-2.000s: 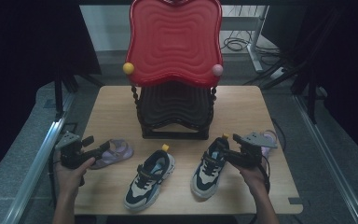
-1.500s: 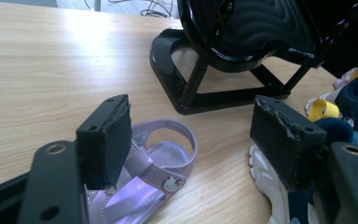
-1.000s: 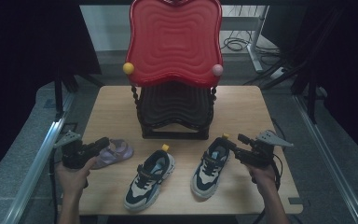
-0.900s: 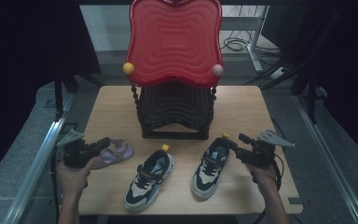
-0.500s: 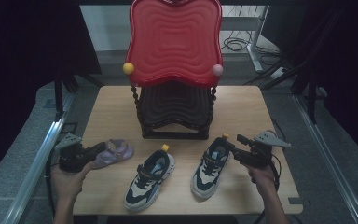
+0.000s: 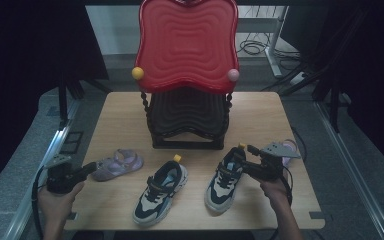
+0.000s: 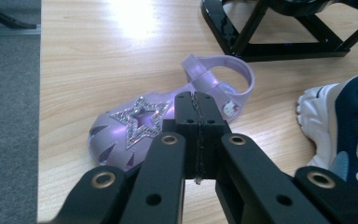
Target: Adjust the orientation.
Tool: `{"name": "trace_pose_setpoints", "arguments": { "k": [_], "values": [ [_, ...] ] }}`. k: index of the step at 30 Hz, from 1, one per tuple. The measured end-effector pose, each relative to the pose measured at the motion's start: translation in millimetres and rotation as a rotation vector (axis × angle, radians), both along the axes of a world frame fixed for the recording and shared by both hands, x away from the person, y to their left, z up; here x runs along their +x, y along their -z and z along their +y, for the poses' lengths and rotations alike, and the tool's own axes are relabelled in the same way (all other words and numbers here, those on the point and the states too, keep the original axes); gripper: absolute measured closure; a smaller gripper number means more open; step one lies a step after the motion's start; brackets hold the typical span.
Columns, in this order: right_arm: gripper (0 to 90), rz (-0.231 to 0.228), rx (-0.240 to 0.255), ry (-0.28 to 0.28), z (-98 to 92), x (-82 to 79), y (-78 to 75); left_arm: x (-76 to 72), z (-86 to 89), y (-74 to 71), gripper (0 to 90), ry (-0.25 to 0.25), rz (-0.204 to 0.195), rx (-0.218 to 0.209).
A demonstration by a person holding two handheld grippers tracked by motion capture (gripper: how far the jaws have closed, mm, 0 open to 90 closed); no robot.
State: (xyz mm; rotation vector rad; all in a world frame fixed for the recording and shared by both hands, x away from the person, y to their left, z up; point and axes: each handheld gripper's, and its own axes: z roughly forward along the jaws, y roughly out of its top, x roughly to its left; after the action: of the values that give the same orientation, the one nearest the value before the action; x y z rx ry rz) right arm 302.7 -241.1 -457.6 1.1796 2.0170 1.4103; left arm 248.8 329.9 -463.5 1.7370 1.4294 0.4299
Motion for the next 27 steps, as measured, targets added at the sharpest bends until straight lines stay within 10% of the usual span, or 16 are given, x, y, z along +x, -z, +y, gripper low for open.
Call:
{"name": "trace_pose_setpoints", "arguments": {
  "k": [12,27],
  "values": [
    [37.1,-0.042,0.026,-0.009,29.5,6.6,-12.7,-7.0,-5.1,20.7,90.0,0.022,0.096,0.061],
    [37.4,-0.020,0.043,0.019,9.6,3.8,-5.5,2.8,-18.3,49.1,90.0,0.002,0.191,0.121]
  ]
}}
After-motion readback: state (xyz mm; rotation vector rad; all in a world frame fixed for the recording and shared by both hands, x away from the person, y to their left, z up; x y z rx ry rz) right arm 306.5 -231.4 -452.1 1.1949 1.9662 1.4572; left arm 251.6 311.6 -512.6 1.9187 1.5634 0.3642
